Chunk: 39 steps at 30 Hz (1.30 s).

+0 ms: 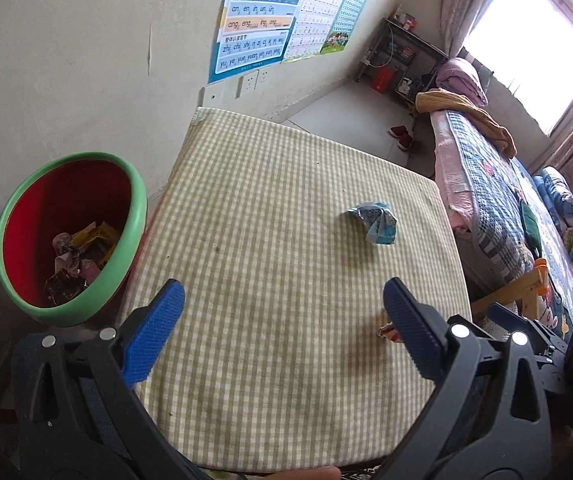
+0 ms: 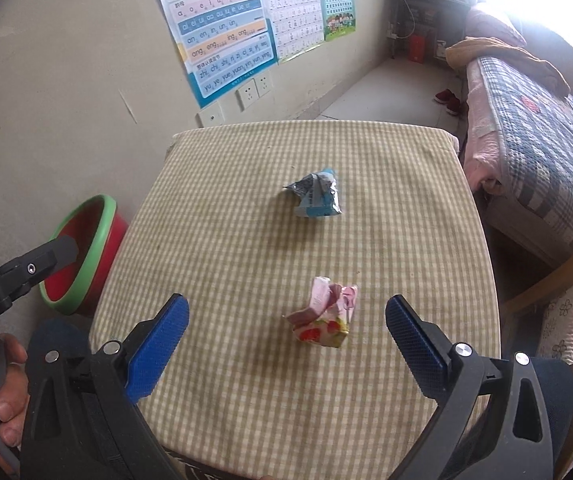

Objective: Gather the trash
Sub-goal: 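Move both grippers back over the table toward the last two wrappers, then grasp the pink wrapper with the right gripper while the left grasps the blue-white wrapper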

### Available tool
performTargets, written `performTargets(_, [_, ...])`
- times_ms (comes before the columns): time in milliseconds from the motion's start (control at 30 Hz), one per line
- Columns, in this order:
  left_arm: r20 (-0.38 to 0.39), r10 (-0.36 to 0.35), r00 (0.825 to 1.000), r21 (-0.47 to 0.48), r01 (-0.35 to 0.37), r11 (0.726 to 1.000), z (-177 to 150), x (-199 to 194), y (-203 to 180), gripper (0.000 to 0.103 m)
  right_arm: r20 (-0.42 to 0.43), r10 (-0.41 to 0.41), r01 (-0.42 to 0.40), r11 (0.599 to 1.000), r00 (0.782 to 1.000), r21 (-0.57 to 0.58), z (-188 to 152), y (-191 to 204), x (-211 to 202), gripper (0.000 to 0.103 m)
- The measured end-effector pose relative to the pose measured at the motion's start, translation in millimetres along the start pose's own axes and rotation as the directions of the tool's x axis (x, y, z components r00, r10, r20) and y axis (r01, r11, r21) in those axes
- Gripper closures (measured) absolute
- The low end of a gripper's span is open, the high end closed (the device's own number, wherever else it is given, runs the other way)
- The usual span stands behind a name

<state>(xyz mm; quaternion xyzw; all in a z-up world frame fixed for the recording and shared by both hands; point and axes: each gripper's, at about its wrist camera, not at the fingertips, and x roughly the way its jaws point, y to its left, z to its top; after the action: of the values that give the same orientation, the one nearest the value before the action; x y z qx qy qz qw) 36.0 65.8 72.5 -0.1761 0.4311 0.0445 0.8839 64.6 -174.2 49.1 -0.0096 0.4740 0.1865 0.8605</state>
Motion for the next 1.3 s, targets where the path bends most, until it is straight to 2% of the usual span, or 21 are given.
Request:
performTargets(433, [-0.06, 0.007, 0.998, -0.015, -0.008, 1.0, -0.5, 28.8, 6.2, 0.006, -0.101, -0.035, 0.04, 0.998, 0.994, 0.053, -9.6, -26.7, 50.0, 0.008])
performTargets(667, [-0.1, 0.011, 0.995, -0.019, -0.013, 1.0, 1.0, 49.8, 10.0, 0.006, -0.136, -0.036, 0.054, 0.991, 0.99, 0.126, -6.7, -35.1, 78.1, 0.009])
performTargets(767, [-0.113, 0.011, 0.993, -0.018, -0.013, 1.0, 2.4, 58.8, 9.9, 0.006, -0.165, -0.053, 0.076, 0.988, 0.985, 0.134, -6.8, -37.3, 91.5, 0.016])
performTargets(833, [-0.12, 0.01, 0.993, -0.015, -0.012, 1.0, 3.9, 64.4, 9.3, 0.006, -0.195, -0.055, 0.084, 0.986, 0.979, 0.141, -8.6, -40.7, 99.5, 0.027])
performTargets(1000, [-0.138, 0.002, 0.99, -0.003, -0.003, 1.0, 8.6, 78.3, 2.1, 0.006, -0.266, -0.035, 0.077, 0.986, 0.963, 0.148, -12.1, -46.0, 113.8, 0.068])
performTargets(1300, [-0.164, -0.044, 0.985, 0.055, 0.053, 0.997, 18.7, 103.8, -34.0, 0.006, -0.199, -0.057, 0.079, 0.992, 0.978, 0.1, 9.4, -57.0, 93.1, 0.069])
